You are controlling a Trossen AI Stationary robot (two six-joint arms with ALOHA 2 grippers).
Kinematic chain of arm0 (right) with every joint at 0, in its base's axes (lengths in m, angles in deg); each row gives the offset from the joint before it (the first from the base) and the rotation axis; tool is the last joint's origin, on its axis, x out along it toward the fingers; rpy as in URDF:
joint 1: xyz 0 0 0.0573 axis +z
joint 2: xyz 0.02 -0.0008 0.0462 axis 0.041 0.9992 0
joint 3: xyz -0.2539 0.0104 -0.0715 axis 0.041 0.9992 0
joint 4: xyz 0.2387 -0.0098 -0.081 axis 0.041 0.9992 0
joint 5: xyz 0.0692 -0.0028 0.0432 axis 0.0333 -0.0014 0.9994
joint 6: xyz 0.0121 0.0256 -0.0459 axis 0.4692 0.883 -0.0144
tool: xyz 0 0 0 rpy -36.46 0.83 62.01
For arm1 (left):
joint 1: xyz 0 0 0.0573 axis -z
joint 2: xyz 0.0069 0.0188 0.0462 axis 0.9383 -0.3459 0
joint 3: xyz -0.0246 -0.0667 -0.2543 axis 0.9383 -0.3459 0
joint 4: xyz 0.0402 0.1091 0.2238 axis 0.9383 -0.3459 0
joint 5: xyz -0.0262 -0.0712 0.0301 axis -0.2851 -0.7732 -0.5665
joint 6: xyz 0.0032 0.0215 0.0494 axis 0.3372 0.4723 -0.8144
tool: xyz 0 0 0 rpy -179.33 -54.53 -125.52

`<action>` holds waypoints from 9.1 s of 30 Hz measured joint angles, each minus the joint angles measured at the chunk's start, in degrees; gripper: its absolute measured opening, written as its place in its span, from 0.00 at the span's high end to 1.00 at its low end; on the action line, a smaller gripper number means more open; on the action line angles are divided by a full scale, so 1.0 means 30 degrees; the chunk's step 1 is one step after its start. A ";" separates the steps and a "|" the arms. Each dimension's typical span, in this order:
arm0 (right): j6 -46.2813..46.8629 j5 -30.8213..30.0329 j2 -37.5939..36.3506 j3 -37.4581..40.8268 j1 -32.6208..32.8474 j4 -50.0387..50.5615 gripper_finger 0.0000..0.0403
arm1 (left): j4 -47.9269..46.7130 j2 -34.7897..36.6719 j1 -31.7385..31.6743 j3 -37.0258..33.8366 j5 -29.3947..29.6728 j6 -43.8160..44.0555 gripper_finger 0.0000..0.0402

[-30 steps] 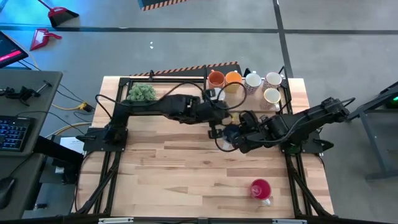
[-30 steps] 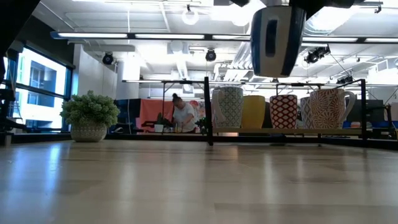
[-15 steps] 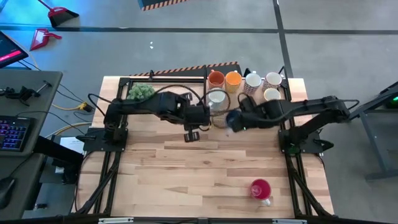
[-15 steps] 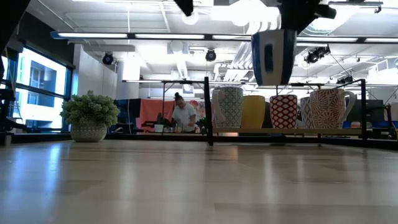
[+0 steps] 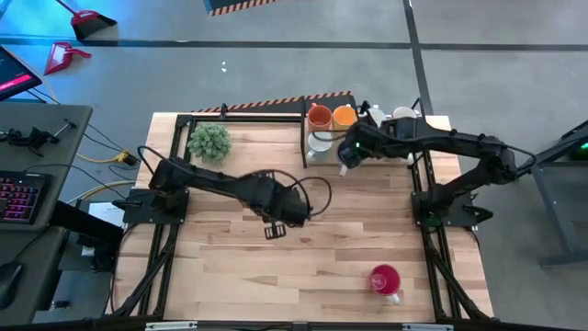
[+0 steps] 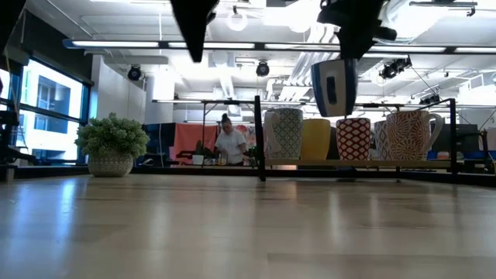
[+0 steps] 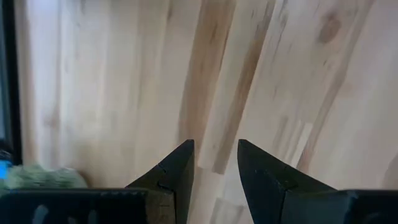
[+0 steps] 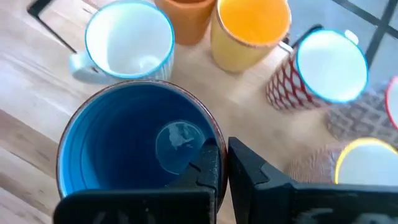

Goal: Place coffee mugs
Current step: Put the blue mug on the shelf, then put the red mug on the shelf

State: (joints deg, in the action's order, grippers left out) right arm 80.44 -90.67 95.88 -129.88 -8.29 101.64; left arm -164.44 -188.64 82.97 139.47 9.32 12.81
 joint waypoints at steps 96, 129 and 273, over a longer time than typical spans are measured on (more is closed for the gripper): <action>-0.5237 0.4001 0.5049 0.0029 -0.6533 -0.2517 1.00 | 0.0404 -0.0022 0.4299 -0.5938 0.0294 0.8881 0.72; -0.5119 0.3895 0.5042 -0.3664 -0.6447 0.1319 0.73 | 0.0226 -0.0022 0.4299 -0.5938 0.0891 0.8699 0.72; -0.1237 0.6590 -1.3521 1.4994 1.1288 -0.4837 0.73 | 2.5660 -0.4379 -0.0172 0.0319 -0.6312 -0.1363 0.72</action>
State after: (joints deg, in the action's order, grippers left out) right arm 76.73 -70.90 55.32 -84.90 25.57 87.13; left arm -87.46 -201.78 82.46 140.43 -9.61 8.72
